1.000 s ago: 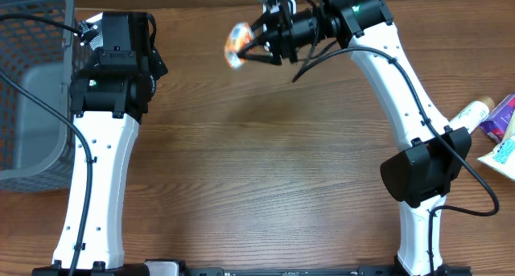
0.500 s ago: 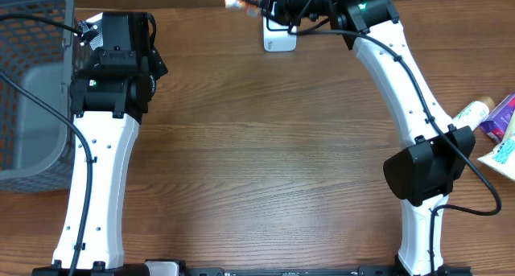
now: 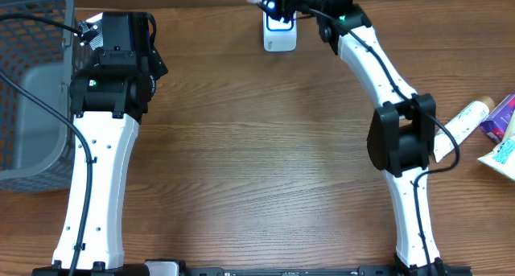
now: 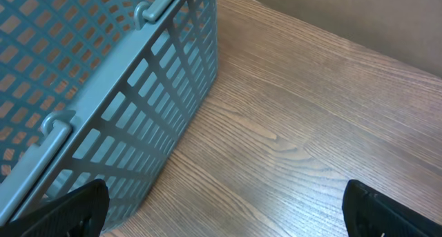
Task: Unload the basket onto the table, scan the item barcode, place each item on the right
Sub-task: 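Hold the tissue pack's barcode against the scanner face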
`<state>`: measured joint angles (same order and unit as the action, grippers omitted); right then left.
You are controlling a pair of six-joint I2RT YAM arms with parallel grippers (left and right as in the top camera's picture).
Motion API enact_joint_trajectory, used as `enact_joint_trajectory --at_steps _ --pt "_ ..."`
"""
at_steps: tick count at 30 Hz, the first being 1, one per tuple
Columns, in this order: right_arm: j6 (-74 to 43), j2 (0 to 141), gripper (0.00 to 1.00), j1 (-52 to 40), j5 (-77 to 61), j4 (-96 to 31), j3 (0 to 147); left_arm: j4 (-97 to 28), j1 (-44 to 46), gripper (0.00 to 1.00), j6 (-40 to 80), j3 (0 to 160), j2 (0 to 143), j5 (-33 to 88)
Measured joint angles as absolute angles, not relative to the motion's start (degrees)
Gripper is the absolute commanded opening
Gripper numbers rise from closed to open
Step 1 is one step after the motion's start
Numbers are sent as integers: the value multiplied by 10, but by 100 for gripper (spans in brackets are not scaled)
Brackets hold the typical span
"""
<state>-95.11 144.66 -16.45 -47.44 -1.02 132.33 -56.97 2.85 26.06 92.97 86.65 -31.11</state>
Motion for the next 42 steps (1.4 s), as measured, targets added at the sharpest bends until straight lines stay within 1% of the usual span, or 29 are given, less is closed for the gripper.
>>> enact_joint_trajectory --at_steps 5,7,14,17,19,22,24,28,29,31,35,36,37,38,39,42 --pt "-1037 1474 56 -147 -456 20 1322 -570 29 100 261 930 867 -311" --pt "-1062 1474 58 -142 -445 22 1322 -570 29 100 261 930 867 -311" --pt "-1159 1480 58 -135 -419 23 1322 -570 29 100 261 930 867 -311" --pt "-1159 1487 59 -136 -407 17 1322 -570 29 100 261 930 867 -311" --pt "-1159 1491 59 -136 -400 -4 1322 -570 29 100 260 930 867 -311" --pt "-1159 1495 63 -136 -390 -47 1322 -570 29 100 260 930 867 -311" --pt "-1159 1497 63 -136 -385 -68 1322 -570 29 100 261 930 867 -311" --pt "-1159 1500 63 -136 -381 -71 1322 -570 29 100 260 930 867 -311" --pt "-1159 1500 63 -136 -381 -71 1322 -570 29 100 261 930 867 -311" --pt "-1159 1500 56 -136 -381 -71 1322 -570 29 100 261 930 867 -311" --pt "-1159 1500 56 -136 -381 -71 1322 -570 29 100 260 930 867 -311" --pt "-1159 1500 57 -136 -381 -71 1322 -570 29 100 261 930 867 -311" --pt "-1159 1500 60 -136 -380 -75 1322 -570 29 100 261 930 867 -311" --pt "-1159 1500 64 -136 -381 -89 1322 -570 29 100 261 930 867 -311" --pt "-1159 1500 71 -136 -380 -103 1322 -570 29 100 261 930 867 -311" --pt "-1156 1501 82 -136 -383 -143 1322 -570 29 100 261 930 867 -311"
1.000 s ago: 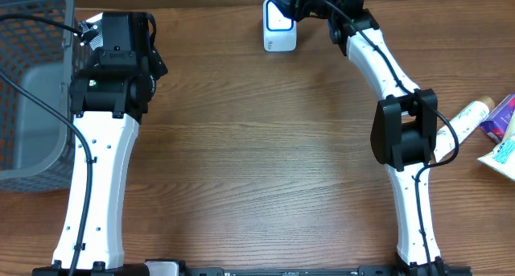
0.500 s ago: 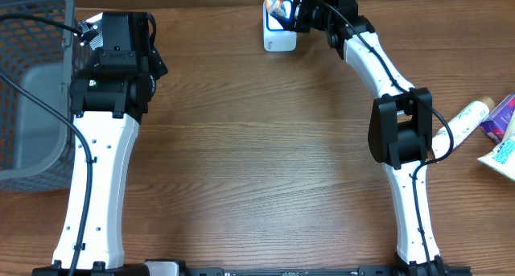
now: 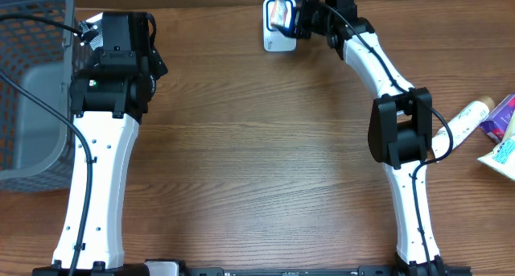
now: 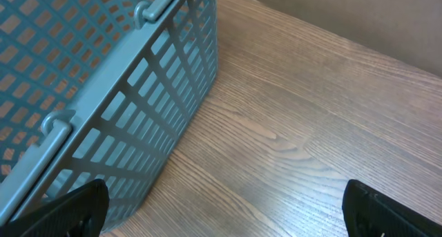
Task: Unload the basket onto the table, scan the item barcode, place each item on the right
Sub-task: 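Hold the tissue pack's barcode against the scanner face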
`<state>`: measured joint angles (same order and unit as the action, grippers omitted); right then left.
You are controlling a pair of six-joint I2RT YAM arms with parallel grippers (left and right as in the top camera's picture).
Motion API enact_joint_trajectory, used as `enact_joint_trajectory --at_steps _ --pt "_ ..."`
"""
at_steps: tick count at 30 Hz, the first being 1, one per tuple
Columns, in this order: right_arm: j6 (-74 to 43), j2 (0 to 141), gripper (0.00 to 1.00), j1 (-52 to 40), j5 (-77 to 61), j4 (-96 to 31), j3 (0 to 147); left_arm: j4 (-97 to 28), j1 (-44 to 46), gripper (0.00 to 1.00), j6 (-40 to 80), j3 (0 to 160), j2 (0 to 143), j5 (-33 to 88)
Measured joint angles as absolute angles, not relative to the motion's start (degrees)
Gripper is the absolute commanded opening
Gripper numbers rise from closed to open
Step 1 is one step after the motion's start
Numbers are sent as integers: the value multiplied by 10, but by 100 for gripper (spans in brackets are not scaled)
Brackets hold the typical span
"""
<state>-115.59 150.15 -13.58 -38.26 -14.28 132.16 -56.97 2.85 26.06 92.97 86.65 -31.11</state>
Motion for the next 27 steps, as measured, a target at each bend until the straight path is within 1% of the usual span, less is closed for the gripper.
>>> enact_joint_trajectory --at_steps 2,3,4,5,8,11,15,21,25,27 --pt "-1141 1502 89 -136 -385 -154 1322 -570 29 100 261 930 867 -311" --pt "-1127 1502 89 -136 -387 -157 1322 -570 29 100 261 930 867 -311" --pt "-1117 1502 86 -136 -388 -157 1322 -570 29 100 261 930 867 -311" --pt "-1112 1502 73 -137 -387 -158 1322 -570 29 100 261 930 867 -311" --pt "-1090 1502 47 -137 -384 -170 1322 -570 29 100 261 930 867 -311" --pt "-1078 1502 26 -136 -385 -188 1322 -570 29 100 261 930 867 -311" --pt "-1058 1502 4 -135 -387 -199 1322 -570 29 100 261 930 867 -311" --pt "-1028 1503 4 -133 -409 -168 1322 -570 29 100 261 930 867 -311" --pt "-1019 1504 4 -127 -456 -126 1322 -570 29 100 261 930 867 -311" --pt "-1011 1503 4 -123 -474 -131 1322 -570 29 100 261 930 867 -311"
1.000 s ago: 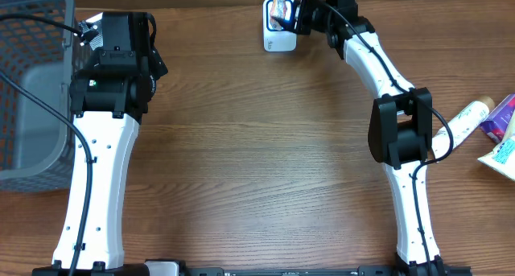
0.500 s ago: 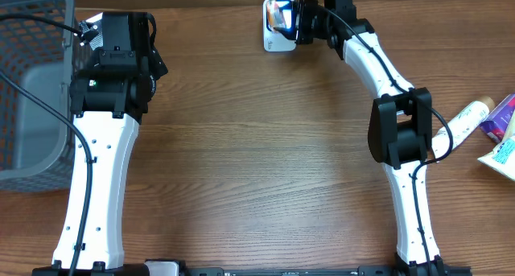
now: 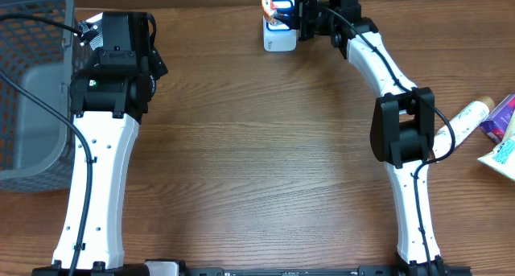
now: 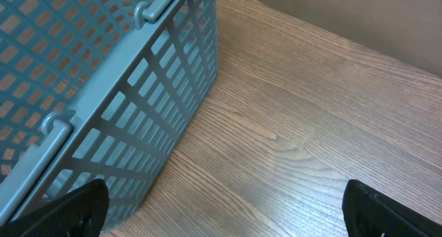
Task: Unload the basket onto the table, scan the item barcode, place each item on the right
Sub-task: 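Hold the tissue pack's barcode against the scanner face, then carry the tissue pack right and drop it at the right edge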
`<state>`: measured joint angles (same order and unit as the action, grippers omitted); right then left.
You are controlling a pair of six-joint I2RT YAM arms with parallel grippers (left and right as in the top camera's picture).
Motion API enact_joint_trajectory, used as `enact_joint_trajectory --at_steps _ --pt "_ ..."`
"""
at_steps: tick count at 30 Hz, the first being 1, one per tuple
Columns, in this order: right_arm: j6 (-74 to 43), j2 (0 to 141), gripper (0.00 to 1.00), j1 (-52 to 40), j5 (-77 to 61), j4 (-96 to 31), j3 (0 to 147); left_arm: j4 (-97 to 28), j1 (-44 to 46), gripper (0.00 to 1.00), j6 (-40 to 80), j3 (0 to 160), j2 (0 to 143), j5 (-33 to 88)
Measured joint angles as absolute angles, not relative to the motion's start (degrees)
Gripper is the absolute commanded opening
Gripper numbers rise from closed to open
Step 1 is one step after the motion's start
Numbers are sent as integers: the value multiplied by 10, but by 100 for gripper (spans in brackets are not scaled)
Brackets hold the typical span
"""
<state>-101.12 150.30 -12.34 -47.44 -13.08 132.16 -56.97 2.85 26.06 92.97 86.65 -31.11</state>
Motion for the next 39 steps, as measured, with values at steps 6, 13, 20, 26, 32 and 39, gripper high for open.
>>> enact_joint_trajectory --at_steps 6,13,20,26,32,39 --pt "-930 1458 4 -116 -455 -346 1320 -570 29 100 260 930 867 -311" --pt "-843 1295 4 -103 -271 -697 1320 -569 29 100 260 930 867 -311" --pt "-779 1225 4 -27 -73 -873 1328 -570 29 100 260 930 867 -311" --pt "-734 1237 4 91 58 -917 1247 -570 29 100 261 930 867 -311" --pt "-721 1243 32 224 142 -883 1123 -570 29 100 260 930 867 -311" --pt "-667 1248 100 289 158 -831 1054 -570 29 100 261 930 867 -311"
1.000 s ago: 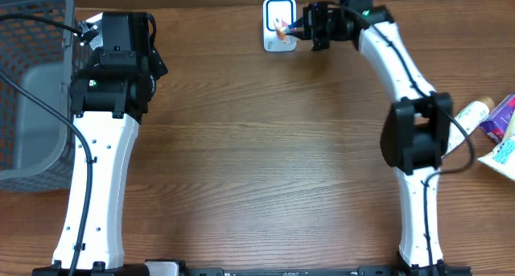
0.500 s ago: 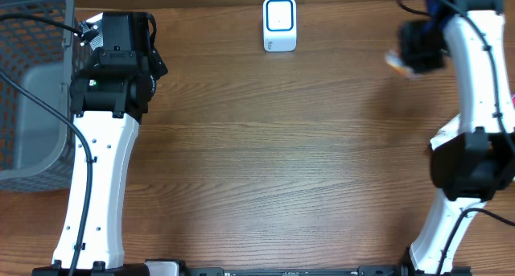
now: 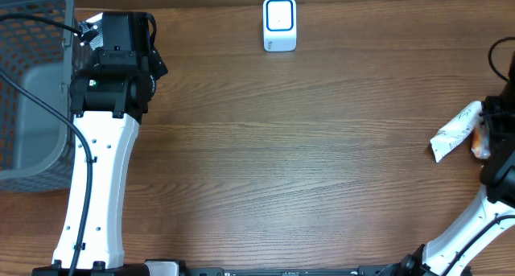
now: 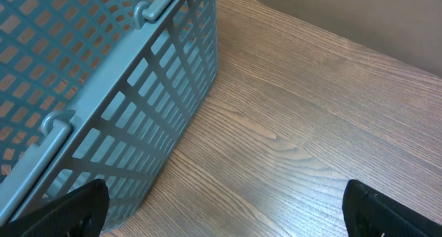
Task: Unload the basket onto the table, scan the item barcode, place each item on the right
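Note:
The white barcode scanner [image 3: 279, 24] stands uncovered at the table's far edge. My right arm [image 3: 500, 175] reaches in at the right edge of the overhead view, its black end over a white tube [image 3: 453, 130] and a small orange item [image 3: 480, 140]. Its fingers cannot be made out there. My left gripper [image 4: 224, 216] is open and holds nothing, one fingertip [image 4: 76, 208] by the basket wall and the other at the opposite lower corner. It hovers over bare wood.
A grey-blue plastic basket [image 3: 24, 107] fills the far left of the table; its slatted wall [image 4: 138, 119] runs right beside my left gripper. The left arm [image 3: 100, 147] lies along the left side of the table.
My right arm has left the scanner and now sits at the right edge over the pile of items. The scanner's face is uncovered. The left arm has not moved.
My right gripper first held a small orange and white item over the scanner. It then showed the item turned toward the scanner, and turned again a moment later. Now the arm is back at the right edge. The left gripper stayed open by the basket throughout.

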`<state>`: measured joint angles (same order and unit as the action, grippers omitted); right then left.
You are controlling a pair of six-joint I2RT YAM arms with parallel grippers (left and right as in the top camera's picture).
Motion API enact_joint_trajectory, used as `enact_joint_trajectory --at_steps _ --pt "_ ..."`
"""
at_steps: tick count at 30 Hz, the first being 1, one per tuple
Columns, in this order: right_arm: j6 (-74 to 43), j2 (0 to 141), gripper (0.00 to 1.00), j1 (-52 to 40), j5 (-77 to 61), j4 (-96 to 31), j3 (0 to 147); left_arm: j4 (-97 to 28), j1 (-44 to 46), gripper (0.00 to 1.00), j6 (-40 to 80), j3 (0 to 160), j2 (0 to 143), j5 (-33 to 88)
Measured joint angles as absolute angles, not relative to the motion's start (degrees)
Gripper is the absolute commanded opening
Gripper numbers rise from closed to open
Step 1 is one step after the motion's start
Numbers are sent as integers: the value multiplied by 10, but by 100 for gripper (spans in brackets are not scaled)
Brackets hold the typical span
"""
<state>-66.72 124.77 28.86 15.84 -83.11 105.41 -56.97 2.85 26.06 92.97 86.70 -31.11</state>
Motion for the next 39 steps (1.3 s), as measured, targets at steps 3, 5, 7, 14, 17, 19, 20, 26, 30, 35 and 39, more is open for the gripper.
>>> enact_joint_trajectory --at_steps 3,5,7,14,17,19,20,26,30,35,39 --pt "-642 1248 100 287 154 -831 1079 -570 29 100 260 930 867 -311" --pt "-628 1246 100 286 147 -830 1123 -569 29 100 261 930 867 -311" --pt "-610 1237 100 285 133 -815 1182 -550 29 100 261 930 867 -311" --pt "-467 1136 100 272 28 -635 1456 -365 28 100 269 928 869 -293" --pt "-382 1073 100 255 5 -576 1541 -161 29 100 236 926 872 -302" --pt "-342 1028 100 248 -6 -565 1563 -30 29 100 189 926 873 -322" --pt "-325 1007 100 247 -9 -566 1567 14 29 100 159 927 872 -331" --pt "-253 929 100 250 -17 -566 1570 62 29 100 -46 927 844 -380" --pt "-239 900 100 250 -39 -548 1524 13 29 100 -126 927 818 -403" --pt "-232 847 100 250 -70 -479 1396 -66 29 100 -166 927 764 -420" --pt "-230 813 100 234 -76 -457 1312 -147 29 100 -170 927 712 -420"
